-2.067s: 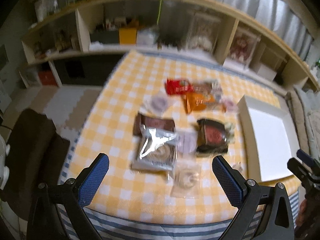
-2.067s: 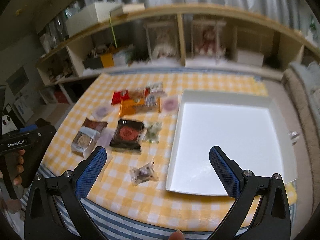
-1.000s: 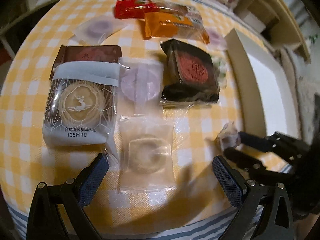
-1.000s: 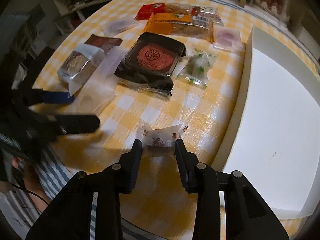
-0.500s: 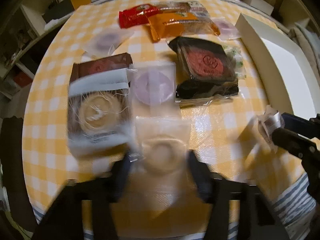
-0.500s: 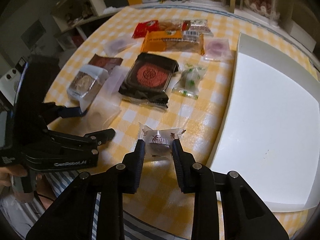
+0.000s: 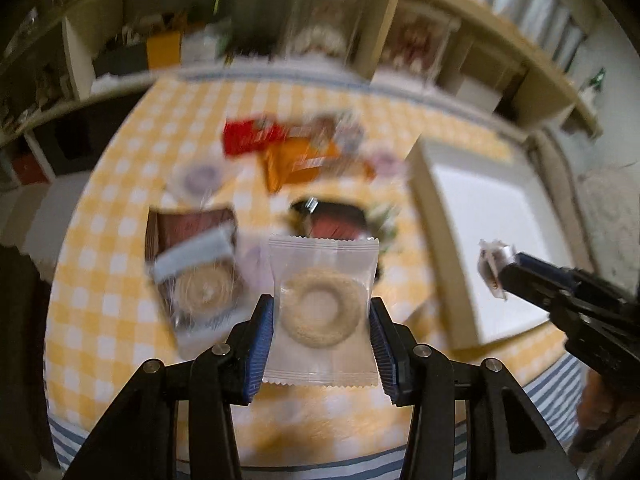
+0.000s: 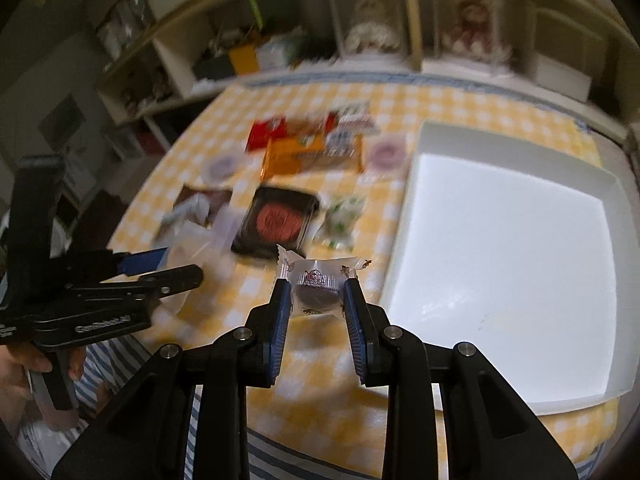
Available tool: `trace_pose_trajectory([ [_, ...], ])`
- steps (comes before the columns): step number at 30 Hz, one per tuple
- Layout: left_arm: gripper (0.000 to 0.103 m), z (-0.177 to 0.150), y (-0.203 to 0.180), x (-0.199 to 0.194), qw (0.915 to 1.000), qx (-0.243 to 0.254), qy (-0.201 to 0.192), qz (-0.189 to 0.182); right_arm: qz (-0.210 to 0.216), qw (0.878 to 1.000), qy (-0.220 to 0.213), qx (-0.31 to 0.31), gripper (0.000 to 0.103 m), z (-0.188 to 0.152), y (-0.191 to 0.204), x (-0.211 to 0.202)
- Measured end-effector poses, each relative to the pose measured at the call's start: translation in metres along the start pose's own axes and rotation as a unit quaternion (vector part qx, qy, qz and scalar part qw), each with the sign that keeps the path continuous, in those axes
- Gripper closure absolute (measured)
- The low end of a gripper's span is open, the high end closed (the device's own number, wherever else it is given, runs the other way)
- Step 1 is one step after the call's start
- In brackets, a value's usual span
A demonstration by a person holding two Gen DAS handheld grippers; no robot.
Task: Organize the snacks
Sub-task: 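Carry both packets over the white tray and open both tools to drop them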
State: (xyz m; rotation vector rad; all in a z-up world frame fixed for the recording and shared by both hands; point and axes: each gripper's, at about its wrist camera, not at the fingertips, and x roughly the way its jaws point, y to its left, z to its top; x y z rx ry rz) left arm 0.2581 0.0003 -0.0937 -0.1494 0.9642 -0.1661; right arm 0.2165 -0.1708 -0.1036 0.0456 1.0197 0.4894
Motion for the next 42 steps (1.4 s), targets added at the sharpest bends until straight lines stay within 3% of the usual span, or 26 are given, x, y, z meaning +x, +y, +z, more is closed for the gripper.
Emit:
trace_pose_trajectory([
  [6, 0.058, 0.006, -0.019, -0.034, 0.9980, 0.015, -0.058, -0.022, -0.017, 0.998, -0.047, 0.041, 0.075, 0.009, -0.023, -0.033],
  [10, 0.058, 0.011, -0.041, -0.028, 0.9970, 0.027, -0.059, -0.042, -0.037, 0.994, -0.069, 0.080, 0.075, 0.011, -0.049, -0.052],
  [16, 0.058, 0.024, -0.089, -0.005, 0.9948, 0.057, -0.046, -0.072, -0.071, 0.985, -0.082, 0.133, 0.075, 0.009, -0.092, -0.071],
  [21, 0.058, 0.041, -0.122, 0.036, 0.9945, 0.063, -0.011, -0.083, -0.094, 0.978, -0.069, 0.175, 0.075, 0.000, -0.127, -0.071],
  [26, 0.058, 0.056, -0.140, 0.075, 0.9950, 0.053, 0.018, -0.083, -0.108, 0.969, -0.062, 0.213, 0.075, -0.006, -0.157, -0.067],
  [35, 0.056, 0.078, -0.165, 0.132, 0.9961, 0.054, 0.038, -0.058, -0.120, 0.961, -0.047, 0.246, 0.075, -0.005, -0.188, -0.054],
  [38, 0.047, 0.078, -0.168, 0.139, 0.9965, 0.058, 0.033, -0.051, -0.122, 0.960, -0.037, 0.250, 0.075, -0.004, -0.192, -0.046],
  [40, 0.026, 0.078, -0.167, 0.142, 0.9966, 0.058, 0.031, -0.048, -0.122, 0.960, -0.033, 0.249, 0.072, -0.003, -0.193, -0.043],
  [42, 0.019, 0.076, -0.165, 0.143, 0.9967, 0.060, 0.030, -0.047, -0.127, 0.960, -0.027, 0.247, 0.071, -0.002, -0.193, -0.041],
])
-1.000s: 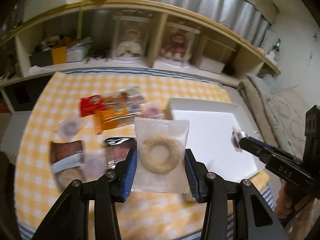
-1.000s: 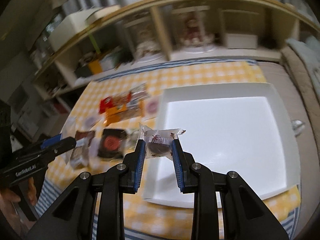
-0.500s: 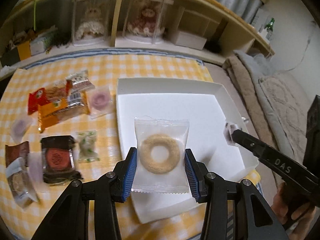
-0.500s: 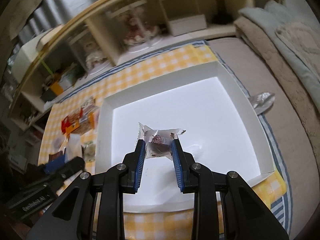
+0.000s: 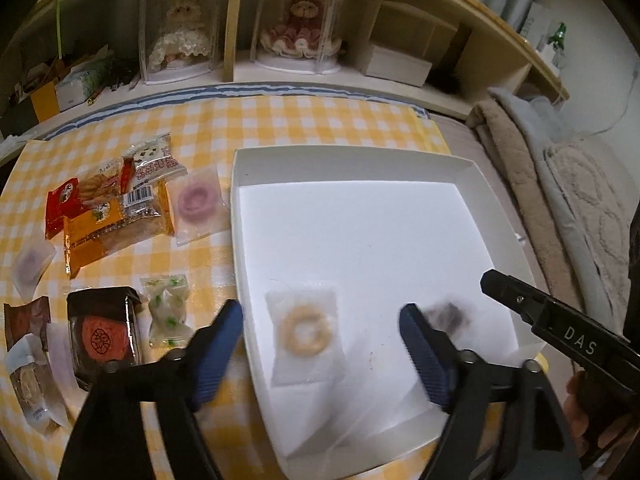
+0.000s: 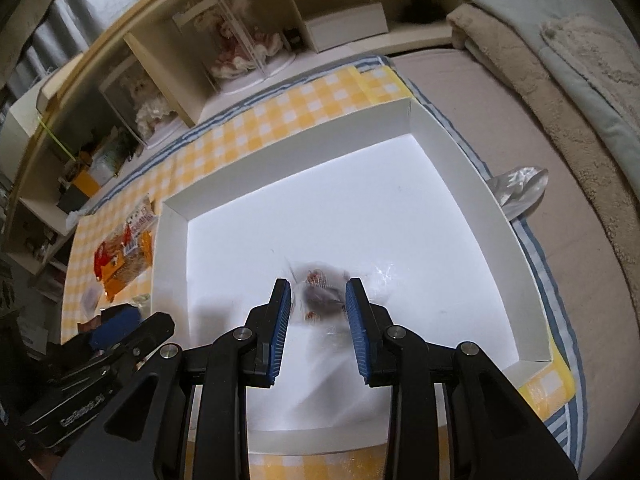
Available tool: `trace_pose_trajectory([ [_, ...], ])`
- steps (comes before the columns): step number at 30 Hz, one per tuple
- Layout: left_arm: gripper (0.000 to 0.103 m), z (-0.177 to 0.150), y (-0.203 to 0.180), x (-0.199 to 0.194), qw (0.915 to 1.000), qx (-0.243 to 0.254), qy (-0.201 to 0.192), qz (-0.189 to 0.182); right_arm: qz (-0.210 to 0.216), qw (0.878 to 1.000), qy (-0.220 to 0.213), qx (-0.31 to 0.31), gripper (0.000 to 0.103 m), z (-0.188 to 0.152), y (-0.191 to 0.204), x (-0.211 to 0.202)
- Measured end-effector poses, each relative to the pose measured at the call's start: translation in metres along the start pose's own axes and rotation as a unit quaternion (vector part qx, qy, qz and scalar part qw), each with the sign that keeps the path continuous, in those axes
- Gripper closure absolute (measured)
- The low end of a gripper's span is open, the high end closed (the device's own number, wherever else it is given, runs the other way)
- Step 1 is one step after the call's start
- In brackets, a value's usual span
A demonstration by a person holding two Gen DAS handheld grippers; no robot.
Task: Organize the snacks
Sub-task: 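Carry both packets over the white tray and open both tools to drop them, then withdraw both tools from the tray toward the remaining snacks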
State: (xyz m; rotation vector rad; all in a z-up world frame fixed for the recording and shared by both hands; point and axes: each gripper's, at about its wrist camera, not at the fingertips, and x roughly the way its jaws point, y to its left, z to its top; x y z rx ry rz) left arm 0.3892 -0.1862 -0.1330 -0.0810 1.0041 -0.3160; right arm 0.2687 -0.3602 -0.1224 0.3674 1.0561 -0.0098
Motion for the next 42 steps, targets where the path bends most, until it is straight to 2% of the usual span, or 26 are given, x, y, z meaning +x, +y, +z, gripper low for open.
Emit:
trace_pose_trajectory([
  [3, 0.008, -0.005, 0.005, -0.001, 1.0000, 0.001, 0.002, 0.005, -0.007, 1.000, 0.007, -0.006, 0.048, -0.002, 0.000, 0.001],
  [6, 0.000, -0.009, 0.007, -0.002, 0.9999, 0.002, 0.006, 0.008, -0.018, 1.000, 0.006, -0.020, 0.034, -0.005, 0.003, -0.002],
  [7, 0.000, -0.011, 0.008, -0.004, 0.9999, 0.002, 0.006, 0.008, -0.022, 0.999, 0.008, -0.024, 0.028, -0.006, 0.003, -0.003],
  [11, 0.000, -0.015, 0.010, -0.009, 0.9998, 0.008, 0.016, 0.013, -0.037, 0.999, 0.012, -0.032, 0.017, -0.010, 0.005, -0.007],
  [13, 0.000, -0.017, 0.011, -0.013, 0.9996, 0.011, 0.017, 0.019, -0.049, 0.998, 0.018, -0.035, 0.006, -0.014, 0.005, -0.008],
  [15, 0.000, -0.018, 0.012, -0.017, 0.9995, 0.009, 0.019, 0.024, -0.059, 0.997, 0.020, -0.038, 0.000, -0.016, 0.005, -0.009],
  [31, 0.000, -0.035, 0.030, -0.062, 0.9995, -0.007, 0.016, 0.026, -0.082, 0.995, 0.017, -0.056, 0.000, -0.038, 0.018, -0.031],
  [42, 0.000, -0.043, 0.056, -0.111, 0.9993, -0.014, 0.001, 0.035, -0.083, 0.995, -0.009, -0.063, 0.000, -0.047, 0.030, -0.052],
])
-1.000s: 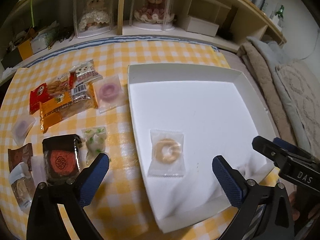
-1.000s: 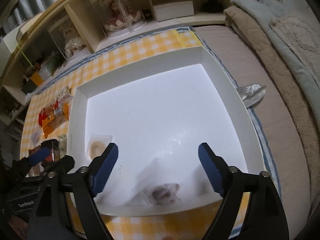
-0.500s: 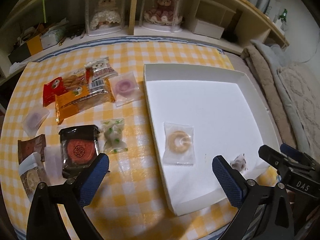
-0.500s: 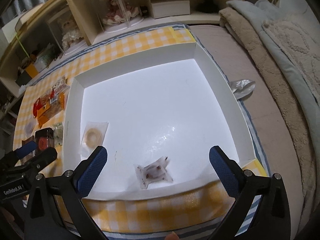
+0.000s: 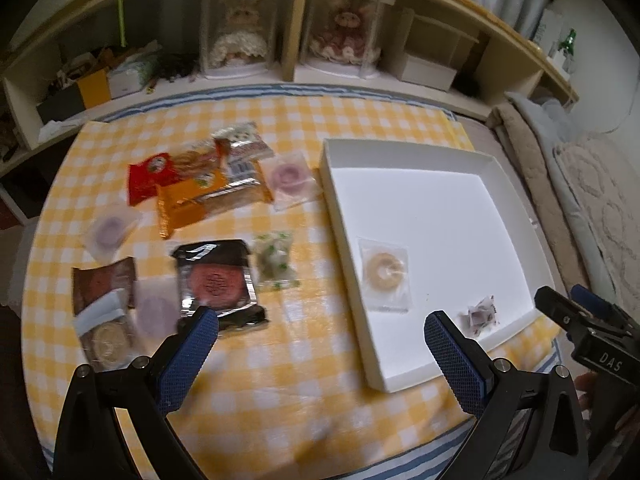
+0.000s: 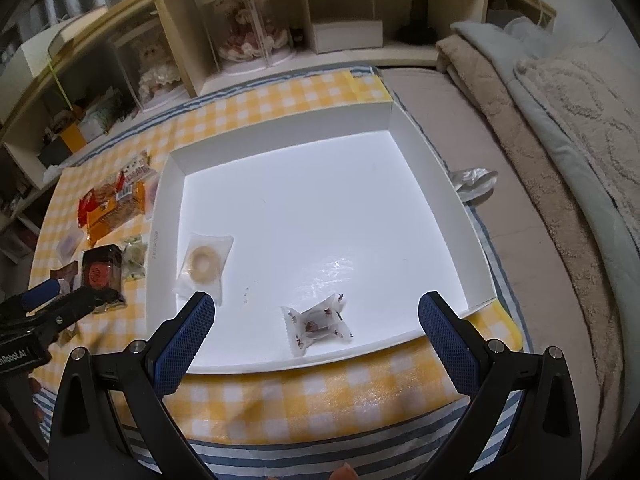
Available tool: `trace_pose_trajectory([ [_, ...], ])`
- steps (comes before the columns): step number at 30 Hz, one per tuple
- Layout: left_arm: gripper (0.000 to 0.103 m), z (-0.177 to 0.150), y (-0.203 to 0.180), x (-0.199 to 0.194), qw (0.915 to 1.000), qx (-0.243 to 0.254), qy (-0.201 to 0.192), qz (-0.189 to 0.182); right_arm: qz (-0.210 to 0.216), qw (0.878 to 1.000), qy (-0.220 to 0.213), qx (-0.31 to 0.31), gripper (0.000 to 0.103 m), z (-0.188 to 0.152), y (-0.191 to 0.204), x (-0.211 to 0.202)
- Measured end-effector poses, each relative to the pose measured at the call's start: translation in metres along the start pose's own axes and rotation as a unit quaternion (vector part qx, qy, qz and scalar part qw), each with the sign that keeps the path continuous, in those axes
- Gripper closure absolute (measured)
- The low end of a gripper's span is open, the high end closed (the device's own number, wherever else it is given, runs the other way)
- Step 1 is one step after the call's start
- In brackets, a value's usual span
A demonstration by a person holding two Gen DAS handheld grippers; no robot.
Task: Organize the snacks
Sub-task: 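Withdraw both tools from the tray toward the remaining snacks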
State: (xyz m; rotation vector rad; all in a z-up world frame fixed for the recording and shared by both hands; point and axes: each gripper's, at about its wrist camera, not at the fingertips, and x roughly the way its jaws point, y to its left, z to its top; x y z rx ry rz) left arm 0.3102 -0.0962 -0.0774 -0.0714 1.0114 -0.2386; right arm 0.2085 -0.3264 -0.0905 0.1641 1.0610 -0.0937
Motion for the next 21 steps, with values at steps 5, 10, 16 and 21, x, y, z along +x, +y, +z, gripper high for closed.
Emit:
trace_pose_trajectory([
  [5, 0.000, -0.004, 0.023, -0.027, 0.9999, 0.000, -0.013, 0.010, 0.009, 1.000, -0.017, -0.007, 0.000, 0.000, 0.010, -0.011],
  [10, 0.000, -0.009, 0.049, -0.051, 0.9996, -0.010, -0.022, 0.017, 0.023, 0.999, -0.028, -0.023, 0.000, -0.001, 0.027, -0.016],
  [16, 0.000, -0.017, 0.087, -0.073, 0.9983, -0.021, -0.034, 0.042, 0.046, 0.997, -0.038, -0.051, 0.000, -0.006, 0.057, -0.017],
  [21, 0.000, -0.024, 0.122, -0.081, 0.9973, -0.050, -0.027, 0.045, 0.066, 0.995, -0.040, -0.068, 0.000, -0.009, 0.080, -0.015],
])
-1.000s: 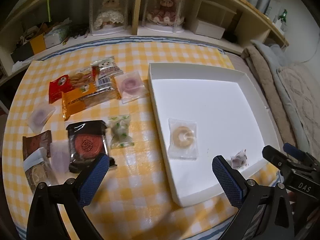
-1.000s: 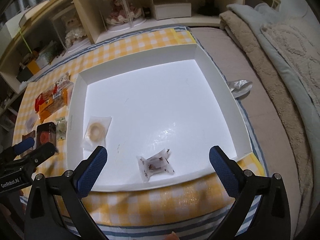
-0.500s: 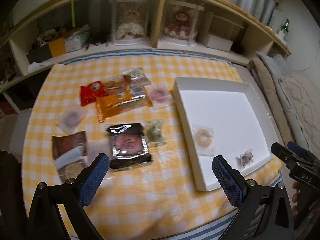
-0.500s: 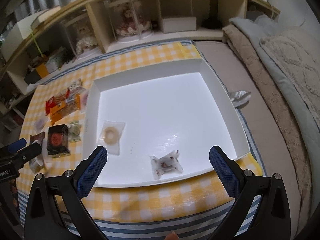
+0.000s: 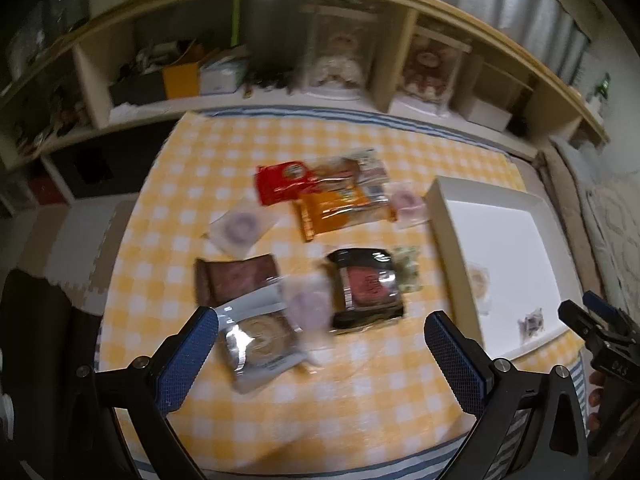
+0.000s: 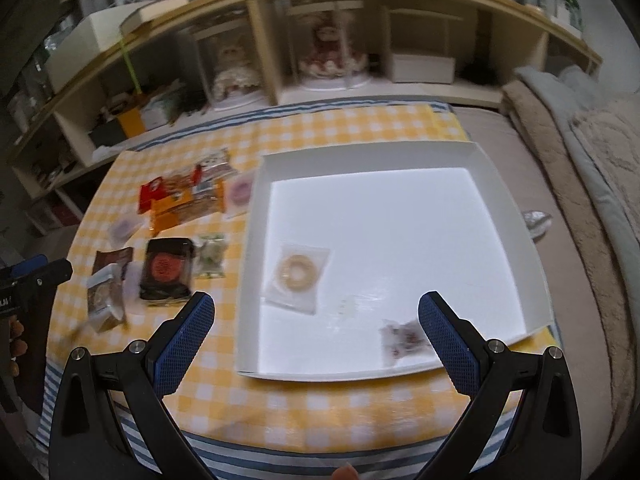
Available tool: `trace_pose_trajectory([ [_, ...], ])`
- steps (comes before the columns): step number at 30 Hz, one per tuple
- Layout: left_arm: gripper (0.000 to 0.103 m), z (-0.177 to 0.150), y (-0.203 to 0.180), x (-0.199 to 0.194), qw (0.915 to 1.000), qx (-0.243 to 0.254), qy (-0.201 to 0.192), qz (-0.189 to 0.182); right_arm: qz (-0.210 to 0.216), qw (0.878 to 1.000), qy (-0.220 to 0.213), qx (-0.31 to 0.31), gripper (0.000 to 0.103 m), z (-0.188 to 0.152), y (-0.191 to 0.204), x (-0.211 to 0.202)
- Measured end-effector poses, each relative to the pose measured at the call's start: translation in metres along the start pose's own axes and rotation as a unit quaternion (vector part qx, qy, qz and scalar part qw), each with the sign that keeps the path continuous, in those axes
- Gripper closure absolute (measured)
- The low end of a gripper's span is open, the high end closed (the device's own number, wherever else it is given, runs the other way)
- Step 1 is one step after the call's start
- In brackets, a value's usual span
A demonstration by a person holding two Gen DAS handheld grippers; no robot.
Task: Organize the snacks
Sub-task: 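Withdraw both tools from the tray toward the remaining snacks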
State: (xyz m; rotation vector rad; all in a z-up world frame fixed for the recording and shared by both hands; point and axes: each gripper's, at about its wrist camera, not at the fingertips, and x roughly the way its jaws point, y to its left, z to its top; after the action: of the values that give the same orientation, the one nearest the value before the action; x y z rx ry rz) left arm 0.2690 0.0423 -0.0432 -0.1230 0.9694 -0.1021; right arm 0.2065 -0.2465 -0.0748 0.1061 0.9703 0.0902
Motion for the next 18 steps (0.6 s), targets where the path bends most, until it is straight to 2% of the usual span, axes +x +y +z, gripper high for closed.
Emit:
trace_pose_trajectory([
  [8, 0.000, -0.006, 0.038, 0.018, 0.9982, -0.049, 0.034, 0.011, 0.036, 0.999, -0.003, -0.014, 0.000, 0.004, 0.036, 0.013],
  [11, 0.000, -0.010, 0.050, 0.033, 0.9940, -0.090, 0.060, 0.015, 0.061, 0.998, 0.000, -0.012, 0.000, 0.008, 0.052, 0.023],
  [18, 0.000, -0.016, 0.069, 0.063, 0.9815, -0.164, 0.097, -0.024, 0.138, 0.989, 0.051, -0.017, 0.000, 0.019, 0.098, 0.066],
])
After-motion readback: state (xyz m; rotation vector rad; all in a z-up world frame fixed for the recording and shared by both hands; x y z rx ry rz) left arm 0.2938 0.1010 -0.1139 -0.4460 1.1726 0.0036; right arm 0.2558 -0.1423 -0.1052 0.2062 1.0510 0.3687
